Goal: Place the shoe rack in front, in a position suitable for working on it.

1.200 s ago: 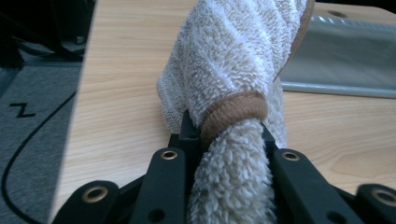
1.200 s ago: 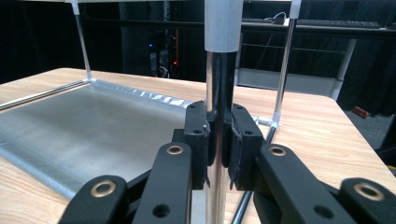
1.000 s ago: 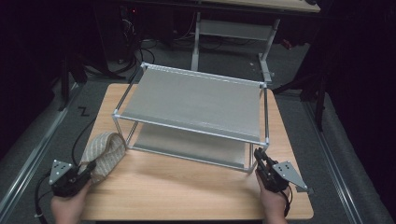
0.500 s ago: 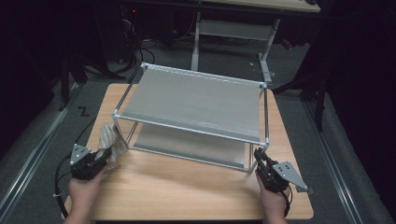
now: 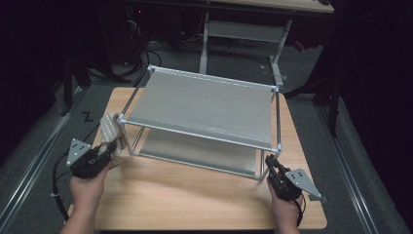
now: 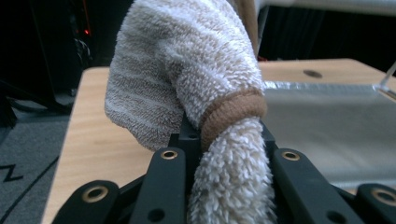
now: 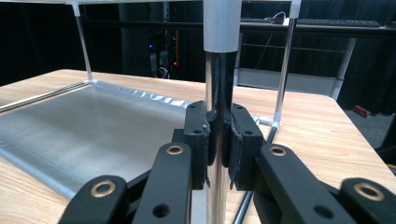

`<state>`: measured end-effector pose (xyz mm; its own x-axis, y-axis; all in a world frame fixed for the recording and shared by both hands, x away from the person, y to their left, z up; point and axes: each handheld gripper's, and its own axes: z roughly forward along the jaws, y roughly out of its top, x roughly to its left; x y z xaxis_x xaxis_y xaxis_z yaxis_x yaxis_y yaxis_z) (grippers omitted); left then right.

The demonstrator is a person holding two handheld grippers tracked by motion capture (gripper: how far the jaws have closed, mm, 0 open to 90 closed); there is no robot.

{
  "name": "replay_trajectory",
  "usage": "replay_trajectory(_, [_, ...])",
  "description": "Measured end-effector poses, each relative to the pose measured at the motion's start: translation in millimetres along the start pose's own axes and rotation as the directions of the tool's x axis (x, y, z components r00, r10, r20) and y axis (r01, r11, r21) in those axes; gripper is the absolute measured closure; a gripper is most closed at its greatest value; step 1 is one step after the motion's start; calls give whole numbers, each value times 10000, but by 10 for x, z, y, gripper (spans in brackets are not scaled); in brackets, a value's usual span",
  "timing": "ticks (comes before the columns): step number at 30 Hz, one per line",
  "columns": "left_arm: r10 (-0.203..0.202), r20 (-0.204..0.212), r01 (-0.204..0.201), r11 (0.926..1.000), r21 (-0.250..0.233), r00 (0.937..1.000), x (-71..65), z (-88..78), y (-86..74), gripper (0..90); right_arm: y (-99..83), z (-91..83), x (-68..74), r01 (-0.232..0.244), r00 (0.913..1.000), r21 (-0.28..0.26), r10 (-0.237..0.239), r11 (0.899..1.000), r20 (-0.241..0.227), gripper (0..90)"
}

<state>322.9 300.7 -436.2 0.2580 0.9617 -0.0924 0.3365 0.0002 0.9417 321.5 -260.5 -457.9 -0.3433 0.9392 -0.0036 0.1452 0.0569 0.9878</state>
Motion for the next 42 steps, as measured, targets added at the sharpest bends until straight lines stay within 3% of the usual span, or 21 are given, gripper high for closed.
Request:
replay_trajectory(1, [35, 33, -36, 9994, 335, 10000, -16, 49, -84, 739, 0, 1, -1, -14, 10000, 0, 14, 10000, -5, 803])
replay_trajectory(3, [-2, 66, -2, 9985, 542, 10000, -22, 82, -141, 739, 0, 0, -1, -18, 10000, 1, 18, 10000, -5, 803])
replay_trajectory(7, [-123, 226, 88, 9886, 1503, 9997, -38, 230, -386, 738, -1, -7, -7, -3, 10000, 1, 3, 10000, -10, 802])
replay_trajectory(8, [-123, 226, 88, 9886, 1503, 9997, -38, 230, -386, 738, -2, -8, -6, -46, 10000, -6, 46, 10000, -9, 802])
replay_trajectory(10, [-81, 600, -50, 9769, 2139, 9982, -63, 326, -442, 737, -2, -13, -13, -53, 10000, -20, 54, 10000, 12, 802])
replay_trajectory(16, [193, 714, -357, 9710, 2365, 9973, -130, 450, -391, 738, -4, -23, -39, -139, 9998, -16, 140, 9999, 103, 801])
replay_trajectory(23, [104, 1155, -344, 9775, 2079, 9933, -304, 586, -346, 739, -13, -74, -116, -262, 9991, -65, 264, 9996, 341, 799])
replay_trajectory(25, [221, 1467, -480, 9833, 1758, 9889, -404, 556, -301, 739, -16, -85, -134, -315, 9987, -79, 318, 9995, 408, 799])
replay_trajectory(26, [389, 1743, -623, 9895, 1307, 9839, -503, 498, -231, 739, -16, -90, -140, -271, 9987, -87, 275, 9996, 418, 799])
replay_trajectory(27, [389, 1743, -623, 9895, 1307, 9839, -503, 498, -231, 739, -16, -90, -140, -271, 9987, -87, 275, 9996, 418, 799])
replay_trajectory(28, [567, 2032, -760, 9931, 888, 9775, -591, 437, -145, 739, -16, -90, -132, -253, 9988, -76, 256, 9997, 413, 799])
replay_trajectory(29, [567, 2032, -760, 9931, 888, 9775, -591, 437, -145, 739, -16, -90, -132, -253, 9988, -76, 256, 9997, 413, 799])
replay_trajectory(33, [999, 2551, -1138, 9927, 401, 9617, -752, 373, 19, 739, -14, -90, -125, -263, 9989, -74, 265, 9996, 388, 799])
replay_trajectory(35, [1000, 2519, -1135, 9927, 397, 9626, -758, 377, 29, 739, -14, -92, -123, -250, 9990, -68, 252, 9997, 376, 799])
replay_trajectory(36, [910, 2356, -1038, 9937, 426, 9676, -733, 414, 42, 739, -12, -93, -121, -225, 9990, -75, 228, 9997, 375, 799])
replay_trajectory(37, [910, 2356, -1038, 9937, 426, 9676, -733, 414, 42, 739, -12, -93, -121, -225, 9990, -75, 228, 9997, 375, 799])
replay_trajectory(38, [629, 2179, -774, 9953, 587, 9739, -669, 469, 40, 739, -12, -95, -120, -243, 9990, -81, 246, 9997, 376, 799])
replay_trajectory(39, [629, 2179, -774, 9953, 587, 9739, -669, 469, 40, 739, -12, -95, -120, -243, 9990, -81, 246, 9997, 376, 799])
replay_trajectory(40, [579, 1891, -731, 9945, 747, 9803, -593, 528, 32, 739, -14, -97, -119, -239, 9991, -86, 241, 9997, 358, 799])
replay_trajectory(42, [533, 1800, -676, 9949, 744, 9822, -559, 540, 33, 740, -15, -96, -120, -245, 9991, -91, 248, 9997, 352, 798])
